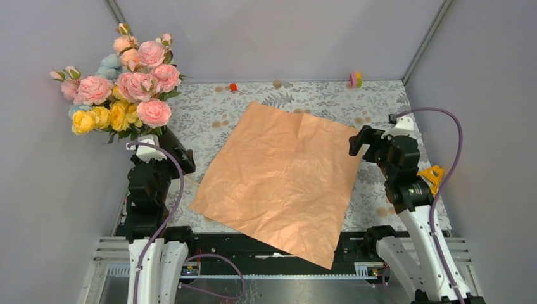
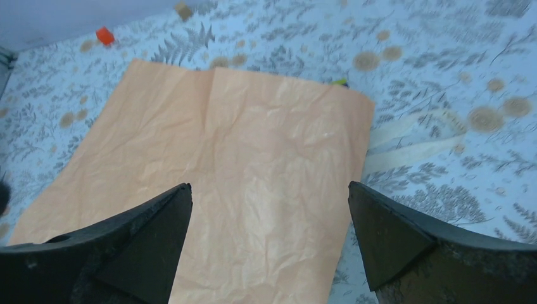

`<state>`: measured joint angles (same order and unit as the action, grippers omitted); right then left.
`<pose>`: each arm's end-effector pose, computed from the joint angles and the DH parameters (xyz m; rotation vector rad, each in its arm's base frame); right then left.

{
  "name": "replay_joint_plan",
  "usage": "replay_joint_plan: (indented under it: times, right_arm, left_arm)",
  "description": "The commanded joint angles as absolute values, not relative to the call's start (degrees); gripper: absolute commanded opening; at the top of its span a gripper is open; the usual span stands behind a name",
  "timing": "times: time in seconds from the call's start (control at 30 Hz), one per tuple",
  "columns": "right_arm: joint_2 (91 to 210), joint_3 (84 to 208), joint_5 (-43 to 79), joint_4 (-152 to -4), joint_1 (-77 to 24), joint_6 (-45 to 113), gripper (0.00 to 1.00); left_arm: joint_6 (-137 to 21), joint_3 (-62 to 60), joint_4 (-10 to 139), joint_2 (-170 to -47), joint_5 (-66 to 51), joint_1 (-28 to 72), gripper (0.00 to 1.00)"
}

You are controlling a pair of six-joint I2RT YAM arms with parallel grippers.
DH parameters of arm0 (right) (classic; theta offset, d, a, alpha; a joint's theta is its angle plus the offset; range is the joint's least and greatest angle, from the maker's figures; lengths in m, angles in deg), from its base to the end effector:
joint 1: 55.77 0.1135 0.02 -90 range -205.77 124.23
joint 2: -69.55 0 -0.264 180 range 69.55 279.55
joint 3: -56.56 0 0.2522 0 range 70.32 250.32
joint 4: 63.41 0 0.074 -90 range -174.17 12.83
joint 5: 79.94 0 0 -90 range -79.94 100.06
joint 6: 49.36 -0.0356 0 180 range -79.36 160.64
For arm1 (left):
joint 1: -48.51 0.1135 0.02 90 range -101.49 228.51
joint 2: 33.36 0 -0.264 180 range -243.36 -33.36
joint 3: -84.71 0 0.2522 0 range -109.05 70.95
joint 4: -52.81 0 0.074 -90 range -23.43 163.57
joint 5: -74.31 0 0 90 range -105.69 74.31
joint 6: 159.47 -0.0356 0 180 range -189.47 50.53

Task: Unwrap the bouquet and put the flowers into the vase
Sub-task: Reset both arms

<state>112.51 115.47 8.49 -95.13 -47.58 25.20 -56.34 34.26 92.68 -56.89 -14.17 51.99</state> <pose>0.1731 0.0239 0.3329 0.1364 1.8490 0.2624 0.1095 0.0057 0.3085 -0.2410 1.7828 -0.1442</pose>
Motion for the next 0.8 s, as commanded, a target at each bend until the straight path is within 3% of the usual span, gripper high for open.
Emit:
replay_joint_plan:
  times: [0.0, 0.27, 0.77]
  right_arm:
    - [105.86, 111.09, 2.87, -88.09, -47.77, 30.91, 1.00]
    - [98.27, 101.77, 2.30, -79.57, -47.75, 31.68, 1.00]
    - [98.93, 101.61, 3.47, -79.37, -47.76, 31.32, 0.99]
  left_arm:
    - [-58.02, 31.73, 90.03, -54.66, -16.72, 51.85, 0.99]
    - [-56.81, 34.34, 87.89, -51.11, -17.95, 51.85, 0.99]
    - [-56.81, 34.14, 87.75, -52.52, -16.64, 51.84, 0.99]
